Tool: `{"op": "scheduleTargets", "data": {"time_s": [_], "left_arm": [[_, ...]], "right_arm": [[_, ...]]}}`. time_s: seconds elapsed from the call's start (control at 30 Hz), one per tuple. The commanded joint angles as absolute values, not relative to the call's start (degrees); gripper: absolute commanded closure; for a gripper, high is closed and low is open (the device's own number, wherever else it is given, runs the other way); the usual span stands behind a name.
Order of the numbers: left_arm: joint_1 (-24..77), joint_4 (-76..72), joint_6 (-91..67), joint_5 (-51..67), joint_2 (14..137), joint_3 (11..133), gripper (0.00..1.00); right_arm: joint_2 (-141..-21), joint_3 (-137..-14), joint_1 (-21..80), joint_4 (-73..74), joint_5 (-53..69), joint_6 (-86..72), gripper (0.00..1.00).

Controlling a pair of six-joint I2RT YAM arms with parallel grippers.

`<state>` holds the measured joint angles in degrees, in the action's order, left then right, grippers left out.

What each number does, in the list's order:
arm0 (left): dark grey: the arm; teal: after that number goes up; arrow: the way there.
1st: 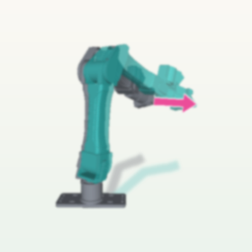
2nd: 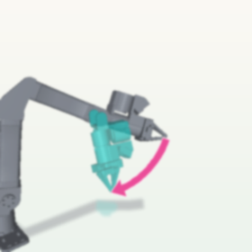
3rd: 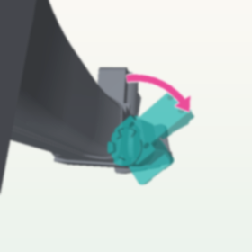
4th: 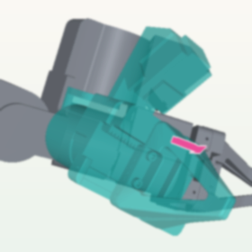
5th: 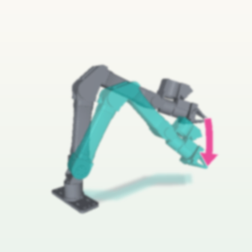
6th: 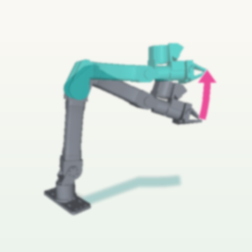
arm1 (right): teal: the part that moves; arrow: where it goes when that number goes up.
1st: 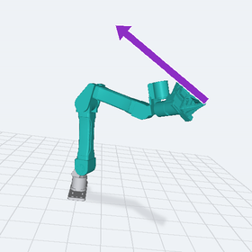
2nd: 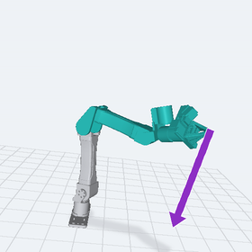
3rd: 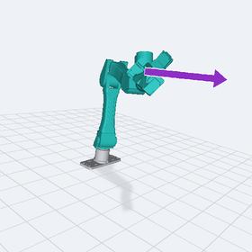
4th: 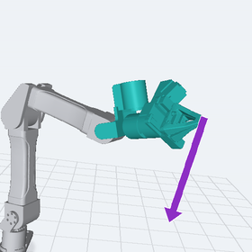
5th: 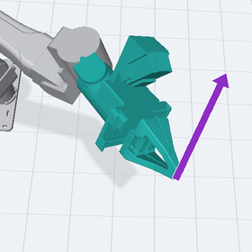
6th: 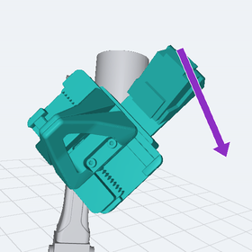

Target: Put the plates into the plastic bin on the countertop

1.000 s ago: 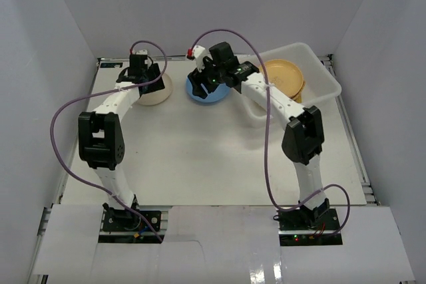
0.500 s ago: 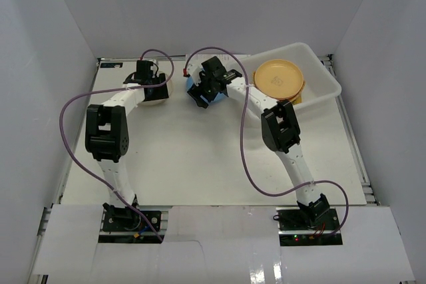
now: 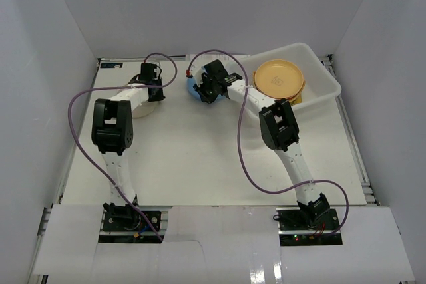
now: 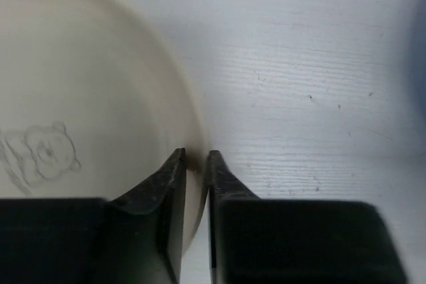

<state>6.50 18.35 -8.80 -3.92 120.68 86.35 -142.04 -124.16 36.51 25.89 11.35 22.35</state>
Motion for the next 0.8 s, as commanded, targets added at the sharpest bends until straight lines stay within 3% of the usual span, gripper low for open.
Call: {"op": "scheduleTargets", "data": {"time_s": [0.0, 0.1, 0.33, 0.53, 0.77], "left_arm": [[6.6, 19.8, -8.0, -7.6, 121.6, 86.3, 0.82], [6.6, 20.0, -8.9, -10.4, 120.7, 84.6, 1.0], [6.6, 20.4, -12.9, -14.4, 116.6, 76.9, 1.0], [6.6, 19.3, -16.3, -15.2, 107.2, 69.0, 1.0], [6.5, 19.6, -20.2, -15.3, 96.3, 62.5, 1.0]], "right_arm": [[-141.9, -122.9, 37.3, 22.1, 13.5, 21.4, 0.84], [-139.5, -120.1, 38.7, 19.4, 14.1, 21.4, 0.92], [-133.1, -114.4, 41.0, 15.0, 17.2, 18.0, 0.92], [-115.3, -98.7, 42.8, 1.3, 21.1, 9.8, 0.92], [-99.3, -90.1, 42.9, -10.1, 19.0, 2.8, 0.92]]}}
